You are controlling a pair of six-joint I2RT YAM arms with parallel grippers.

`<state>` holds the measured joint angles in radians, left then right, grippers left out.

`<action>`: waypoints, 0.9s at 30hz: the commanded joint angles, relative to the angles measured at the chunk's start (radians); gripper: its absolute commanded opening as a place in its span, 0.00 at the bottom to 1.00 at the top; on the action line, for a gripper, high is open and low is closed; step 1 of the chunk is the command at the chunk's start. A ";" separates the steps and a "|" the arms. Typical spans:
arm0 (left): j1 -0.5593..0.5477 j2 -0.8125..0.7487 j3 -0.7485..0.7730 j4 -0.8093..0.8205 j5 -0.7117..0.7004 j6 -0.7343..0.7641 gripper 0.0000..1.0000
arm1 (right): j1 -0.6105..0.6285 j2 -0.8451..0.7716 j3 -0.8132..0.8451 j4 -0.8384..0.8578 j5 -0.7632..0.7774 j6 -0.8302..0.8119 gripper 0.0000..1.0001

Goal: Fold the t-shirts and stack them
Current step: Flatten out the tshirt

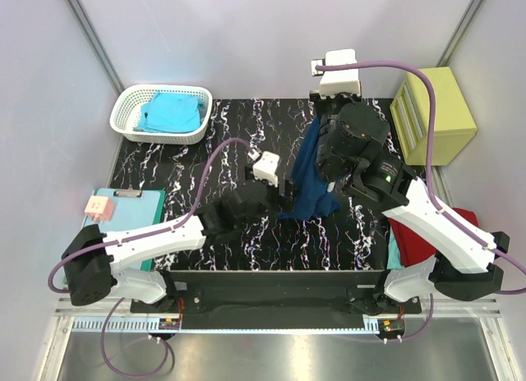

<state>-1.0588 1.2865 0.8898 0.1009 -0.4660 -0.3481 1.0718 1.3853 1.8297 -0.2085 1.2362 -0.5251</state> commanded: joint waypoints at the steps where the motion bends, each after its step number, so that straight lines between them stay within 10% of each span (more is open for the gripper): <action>1: -0.033 0.017 0.014 0.074 0.038 -0.017 0.84 | 0.010 -0.029 0.005 0.037 -0.020 0.010 0.00; 11: -0.040 0.019 0.012 0.083 0.039 0.001 0.80 | 0.010 -0.026 0.006 0.038 -0.020 0.011 0.00; 14: -0.040 0.033 0.018 0.080 0.058 -0.003 0.65 | 0.011 -0.028 0.006 0.037 -0.020 0.010 0.00; 20: -0.041 0.036 0.044 0.037 0.044 -0.012 0.03 | 0.011 -0.029 0.005 0.037 -0.018 0.011 0.00; 27: -0.030 -0.048 0.051 -0.006 -0.075 0.050 0.00 | 0.010 -0.025 0.008 0.037 -0.026 0.013 0.00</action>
<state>-1.0977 1.3167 0.8955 0.0917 -0.4538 -0.3420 1.0718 1.3853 1.8282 -0.2081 1.2362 -0.5228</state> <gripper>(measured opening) 0.009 0.012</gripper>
